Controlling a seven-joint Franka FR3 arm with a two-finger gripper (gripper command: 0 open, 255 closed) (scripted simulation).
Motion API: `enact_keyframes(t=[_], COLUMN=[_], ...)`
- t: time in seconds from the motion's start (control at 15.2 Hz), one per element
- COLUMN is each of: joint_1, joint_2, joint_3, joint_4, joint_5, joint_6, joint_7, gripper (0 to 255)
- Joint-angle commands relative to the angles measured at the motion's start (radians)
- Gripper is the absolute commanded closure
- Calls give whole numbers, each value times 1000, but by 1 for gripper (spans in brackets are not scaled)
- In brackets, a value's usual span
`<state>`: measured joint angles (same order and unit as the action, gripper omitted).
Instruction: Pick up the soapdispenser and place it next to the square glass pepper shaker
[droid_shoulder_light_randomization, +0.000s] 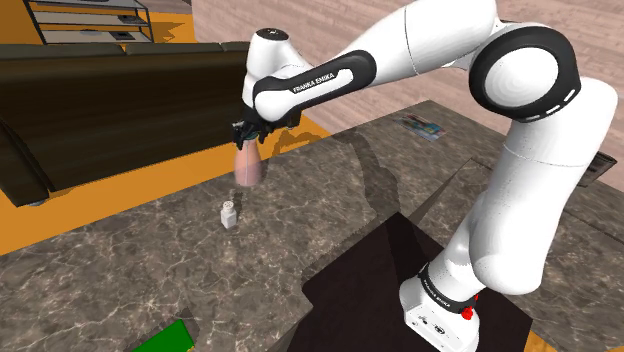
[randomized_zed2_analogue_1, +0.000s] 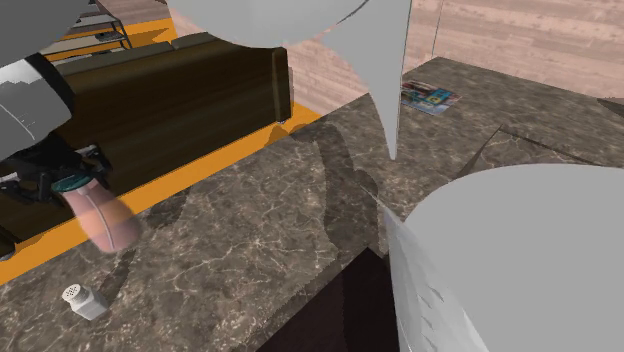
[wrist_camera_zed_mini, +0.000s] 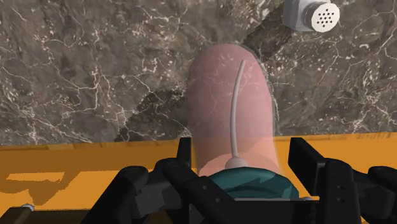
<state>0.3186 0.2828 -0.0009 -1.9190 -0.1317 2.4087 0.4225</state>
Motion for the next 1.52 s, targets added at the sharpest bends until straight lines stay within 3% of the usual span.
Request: enact_keyframes(t=[0.0,0.79,1.32,1.39,1.45], joint_1=[1,5,5,5,5], joint_2=[16,117,117,117,117], joint_3=[-1,-10,-10,-10,-10], joint_4=[-6,-45,-45,-45,-45], joint_5=[-3,-23,-23,-23,-23], joint_6=[23,162,162,162,162], joint_7=[4,29,29,29,29], gripper=[255,255,255,0,0])
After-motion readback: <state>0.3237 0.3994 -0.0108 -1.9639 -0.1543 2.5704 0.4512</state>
